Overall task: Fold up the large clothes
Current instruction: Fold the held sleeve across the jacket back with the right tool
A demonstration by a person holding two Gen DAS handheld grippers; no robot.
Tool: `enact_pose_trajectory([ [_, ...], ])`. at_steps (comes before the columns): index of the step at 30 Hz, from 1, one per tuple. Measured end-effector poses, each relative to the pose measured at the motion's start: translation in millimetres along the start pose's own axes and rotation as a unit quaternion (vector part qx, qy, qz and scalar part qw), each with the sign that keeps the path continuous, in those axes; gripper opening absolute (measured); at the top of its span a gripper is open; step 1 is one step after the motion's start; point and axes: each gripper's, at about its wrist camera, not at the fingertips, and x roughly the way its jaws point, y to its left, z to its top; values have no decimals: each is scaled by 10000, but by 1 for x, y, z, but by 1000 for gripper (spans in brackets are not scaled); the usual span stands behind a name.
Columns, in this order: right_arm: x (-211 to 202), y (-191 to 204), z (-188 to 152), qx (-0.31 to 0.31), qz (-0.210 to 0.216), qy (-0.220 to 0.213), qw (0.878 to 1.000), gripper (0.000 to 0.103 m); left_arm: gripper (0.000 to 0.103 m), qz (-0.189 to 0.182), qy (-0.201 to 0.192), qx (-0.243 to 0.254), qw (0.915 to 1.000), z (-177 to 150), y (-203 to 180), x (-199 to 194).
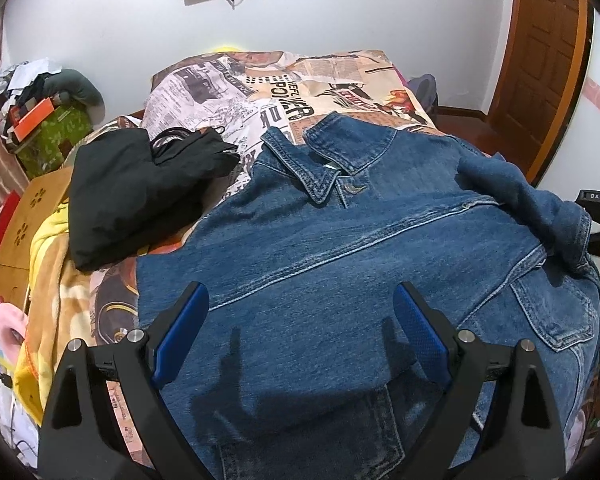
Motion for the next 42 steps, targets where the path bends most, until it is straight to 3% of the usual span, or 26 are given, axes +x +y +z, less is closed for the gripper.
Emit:
enact_pose_trajectory([
  [2, -3, 7, 1, -214, -265, -89, 9994, 24, 94, 19, -5, 0, 10000, -1, 2, -1],
  [7, -17, 24, 2, -647, -358, -322, 9967, 10, 94, 39, -41, -58, 10000, -2, 11, -7],
  [12, -57, 56, 2, -1032, -16, -740, 9919, 9, 94, 19, -124, -175, 9998, -3, 20, -14],
  [16, -89, 102, -6, -1620, 375, -1002, 9810, 8, 94, -3, -183, -235, 9996, -5, 26, -20],
  [23, -110, 198, -47, -2774, 1045, -1125, 9484, 8, 94, 17, -327, -313, 9990, -11, 43, -37],
  [29, -83, 254, -85, -3432, 1440, -678, 9257, 7, 94, 124, -448, -491, 9977, -19, 68, -53],
  [33, -53, 279, -115, -3812, 1475, -131, 9126, 7, 94, 152, -451, -760, 9960, -27, 87, -59],
  [42, 36, 294, -206, -4861, 779, 1301, 8606, 7, 94, 306, -324, -1093, 9930, -48, 116, -64],
])
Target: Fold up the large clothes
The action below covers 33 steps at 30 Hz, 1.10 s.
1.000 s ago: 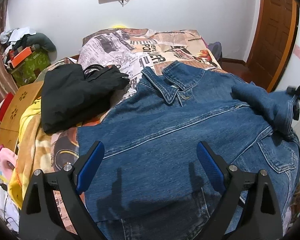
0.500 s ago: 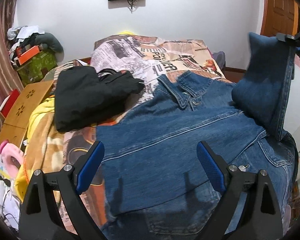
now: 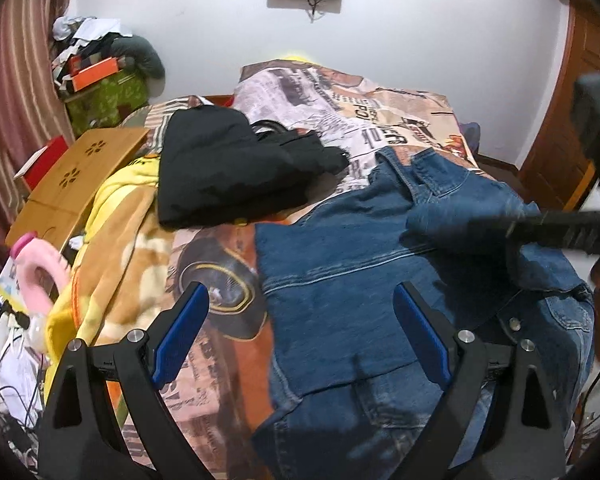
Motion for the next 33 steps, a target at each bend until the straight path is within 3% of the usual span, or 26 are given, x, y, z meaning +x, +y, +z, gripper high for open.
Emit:
enact_pose_trajectory([
  [8, 44, 9, -29, -280, -78, 907, 9955, 13, 94, 12, 84, -21, 10000, -8, 3, 0],
  [13, 49, 7, -36, -186, 154, 1347, 9906, 37, 94, -29, 66, 74, 9999, -7, -6, 1],
  [15, 43, 7, -38, -213, 184, 1377, 9901, 38, 94, -55, 41, 114, 9999, -5, -10, -2],
  [19, 21, 6, -39, -357, 49, 1199, 9921, 38, 94, -105, -12, 216, 9997, 1, -19, -4],
  [24, -22, -12, -35, -227, -246, 549, 9979, 38, 94, -191, -40, 422, 9989, 10, -38, -2],
  [28, -60, -34, -34, -131, -797, -50, 9967, 38, 94, -330, -15, 672, 9972, 15, -60, 5],
  [33, -101, -66, -38, -57, -1657, -570, 9845, 42, 94, -508, 191, 960, 9939, 19, -89, 25],
])
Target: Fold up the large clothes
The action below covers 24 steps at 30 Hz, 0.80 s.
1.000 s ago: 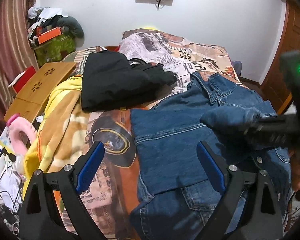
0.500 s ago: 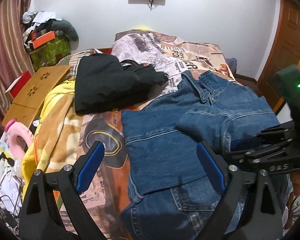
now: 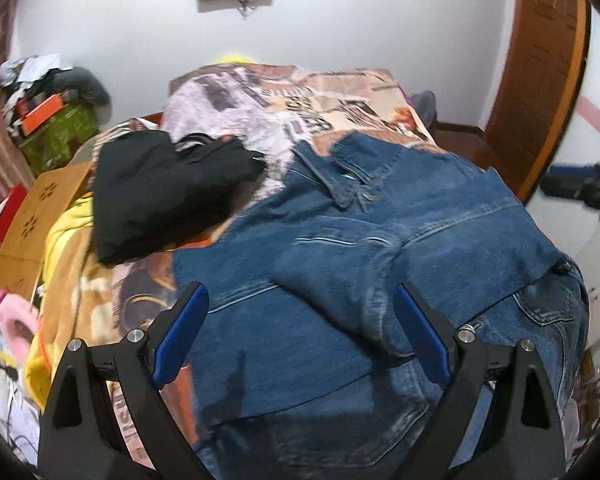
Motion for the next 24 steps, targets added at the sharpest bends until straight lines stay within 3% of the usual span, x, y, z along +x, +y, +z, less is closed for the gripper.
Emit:
enact_pose_trajectory([
  [5, -12, -35, -9, 95, -750, -183, 9970, 43, 94, -62, 357, 278, 9990, 2, -19, 31],
  [8, -15, -53, -19, 232, -1028, -158, 9943, 43, 92, 83, 553, 439, 9975, -1, -24, 50],
  [13, -1, -80, -39, 679, -1001, 149, 9925, 43, 70, 214, 729, 650, 9950, -7, -28, 74],
  [17, 14, -92, -56, 1008, -928, 429, 9896, 43, 33, 112, 626, 335, 9974, 6, -15, 74],
  [19, 18, -97, -59, 1131, -920, 501, 9880, 43, 25, 72, 486, 188, 9986, 16, -7, 67],
  [21, 17, -101, -62, 1206, -911, 502, 9872, 43, 9, -197, 279, -101, 9994, 28, 5, 53],
  [24, 13, -105, -64, 1296, -898, 435, 9865, 43, 9, -270, -87, -271, 9992, 39, 13, 31],
])
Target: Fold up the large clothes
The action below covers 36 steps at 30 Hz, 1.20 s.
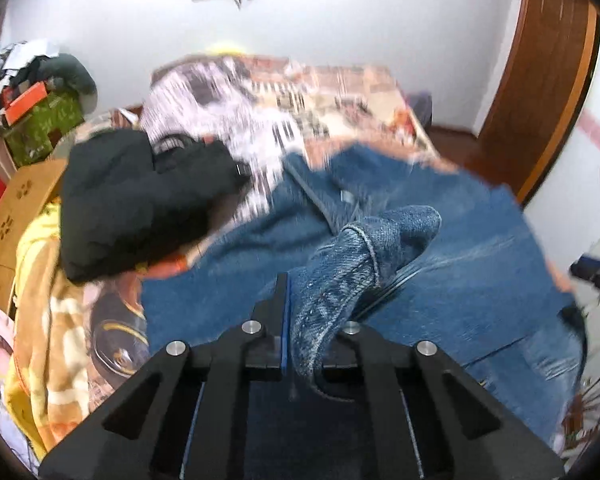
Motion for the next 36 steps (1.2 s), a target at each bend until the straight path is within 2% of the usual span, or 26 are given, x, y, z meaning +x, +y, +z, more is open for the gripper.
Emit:
enact_pose_trajectory([
  [3, 1, -1, 2, 106, 98, -49, 9999, 44, 9, 35, -224, 8, 9997, 2, 0, -16],
  [5, 9, 1, -1, 129, 176, 45, 9998, 44, 10, 76, -228, 21, 9997, -2, 0, -18],
  [9, 34, 9, -10, 43, 188, 387, 9991, 43, 20, 243, 44, -16, 9997, -22, 5, -10],
  [10, 36, 11, -12, 38, 173, 397, 9991, 43, 22, 275, 161, -69, 9995, -30, 10, -6],
  [12, 35, 12, -15, 28, 131, 325, 9994, 44, 32, 336, 252, -123, 9990, -39, 14, -4],
  [15, 31, 11, -16, -16, 29, 297, 9996, 51, 43, 385, 276, -303, 9984, -53, 25, -7],
  [20, 32, 6, -17, 109, 122, 338, 9993, 53, 50, 653, 295, -522, 9961, -69, 43, -13],
  [25, 34, 3, -18, 266, 174, 345, 9989, 53, 58, 650, 850, -599, 9925, -98, 60, 1],
  [28, 34, 2, -19, 333, 181, 336, 9987, 55, 73, 817, 896, -564, 9910, -109, 61, -1],
  [29, 34, 1, -19, 347, 185, 338, 9987, 55, 82, 930, 887, -581, 9900, -109, 63, -3],
  [30, 35, 2, -18, 349, 192, 343, 9986, 55, 85, 981, 887, -605, 9894, -109, 65, -5],
  [33, 35, 1, -17, 345, 229, 383, 9984, 55, 85, 810, 958, -771, 9891, -103, 74, -9],
  [36, 34, 1, -13, 295, 253, 440, 9983, 55, 85, 875, 899, -831, 9886, -95, 81, -15],
])
